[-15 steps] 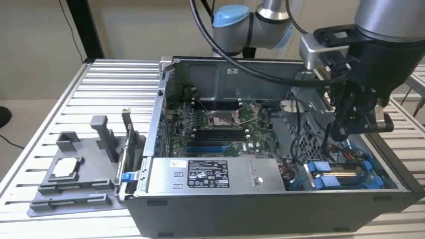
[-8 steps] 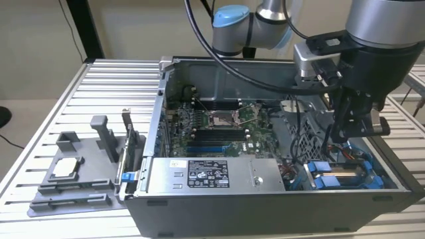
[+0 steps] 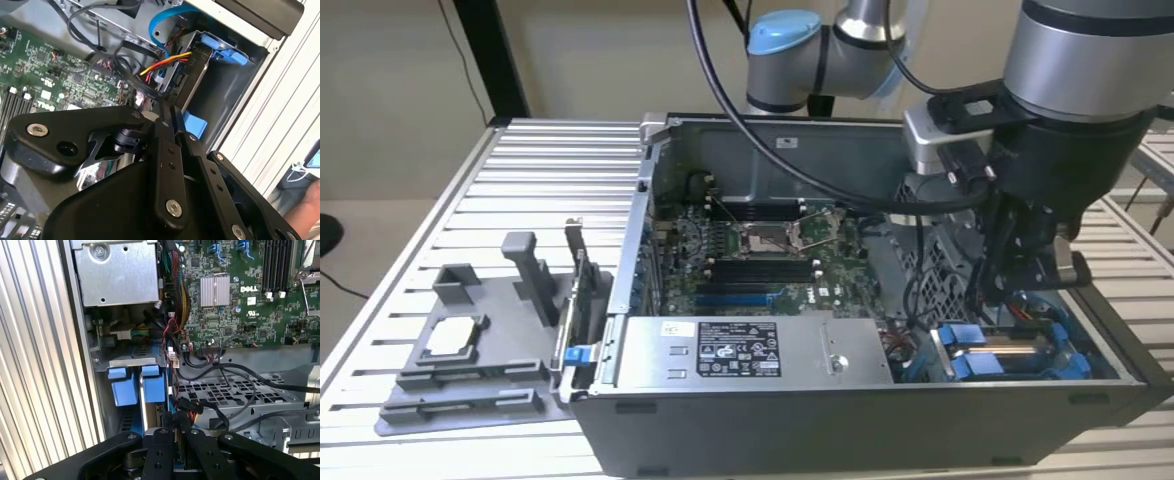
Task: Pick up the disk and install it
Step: 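Insert the second disk wire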
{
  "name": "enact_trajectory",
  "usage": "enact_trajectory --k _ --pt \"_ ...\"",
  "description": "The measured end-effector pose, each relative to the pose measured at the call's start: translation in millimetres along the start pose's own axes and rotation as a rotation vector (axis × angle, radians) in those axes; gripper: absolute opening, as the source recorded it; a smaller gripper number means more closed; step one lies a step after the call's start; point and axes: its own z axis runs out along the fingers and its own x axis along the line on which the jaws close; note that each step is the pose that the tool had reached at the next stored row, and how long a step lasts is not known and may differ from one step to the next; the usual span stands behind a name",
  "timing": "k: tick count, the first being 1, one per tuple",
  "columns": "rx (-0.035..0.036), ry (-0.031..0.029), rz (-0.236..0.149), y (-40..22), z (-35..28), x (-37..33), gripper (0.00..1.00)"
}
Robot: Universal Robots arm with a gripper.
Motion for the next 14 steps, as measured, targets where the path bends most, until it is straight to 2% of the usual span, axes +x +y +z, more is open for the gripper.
enact_trajectory --k 4,9,10,12,13,14 --pt "0.0023 -0.0003 0.000 0.3 4.0 1.5 0.00" --pt "0.0024 -0.0006 -0.002 -0.4 4.7 2.5 0.00" --pt "0.0028 0.0036 -0.004 -0.4 4.8 2.5 0.00" --pt "0.0059 0.0323 -0.011 -0.4 5.0 2.6 0.00" --pt "0.0076 0.0431 -0.013 -0.3 5.4 2.6 0.00" --pt "0.0121 0.0443 -0.014 0.0 6.4 2.6 0.00"
